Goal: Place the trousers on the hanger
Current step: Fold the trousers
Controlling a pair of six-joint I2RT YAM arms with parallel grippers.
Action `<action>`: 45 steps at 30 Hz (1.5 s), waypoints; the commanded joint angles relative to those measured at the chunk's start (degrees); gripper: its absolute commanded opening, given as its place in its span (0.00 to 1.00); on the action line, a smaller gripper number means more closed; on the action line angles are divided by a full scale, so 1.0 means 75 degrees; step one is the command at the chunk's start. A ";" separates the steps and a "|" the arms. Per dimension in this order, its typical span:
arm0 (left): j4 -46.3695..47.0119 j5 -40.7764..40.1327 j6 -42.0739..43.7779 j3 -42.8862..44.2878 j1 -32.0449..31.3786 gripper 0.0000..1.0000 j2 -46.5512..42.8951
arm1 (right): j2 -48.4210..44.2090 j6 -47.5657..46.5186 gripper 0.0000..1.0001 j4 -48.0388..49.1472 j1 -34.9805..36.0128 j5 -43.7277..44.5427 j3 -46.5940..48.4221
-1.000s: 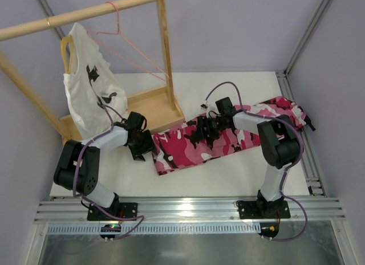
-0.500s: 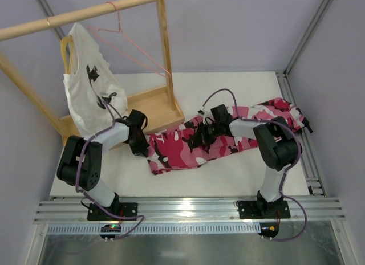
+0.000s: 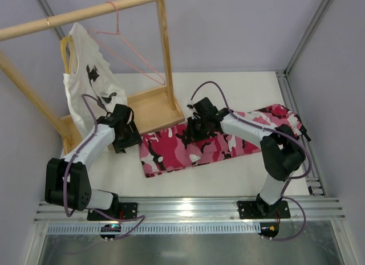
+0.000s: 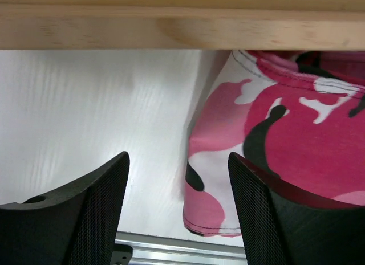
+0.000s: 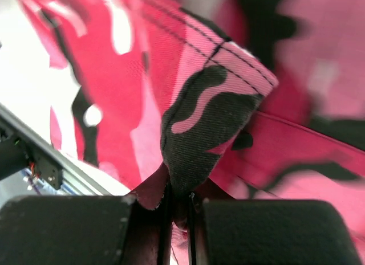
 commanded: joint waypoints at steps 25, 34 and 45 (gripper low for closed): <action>0.4353 0.3191 -0.1655 -0.1074 -0.1858 0.83 0.0274 | -0.0592 -0.2155 0.04 -0.3929 -0.4199 0.3137 0.1500; 0.4447 0.2464 -0.2042 -0.0979 -0.2386 0.85 0.1106 | -0.0978 -0.2013 0.04 -0.3239 -0.4223 0.3176 0.0985; 0.3213 0.1722 -0.2511 -0.0608 -0.2433 0.13 0.1682 | -0.2009 -0.1580 0.04 -0.2138 -0.4199 0.1338 -0.0138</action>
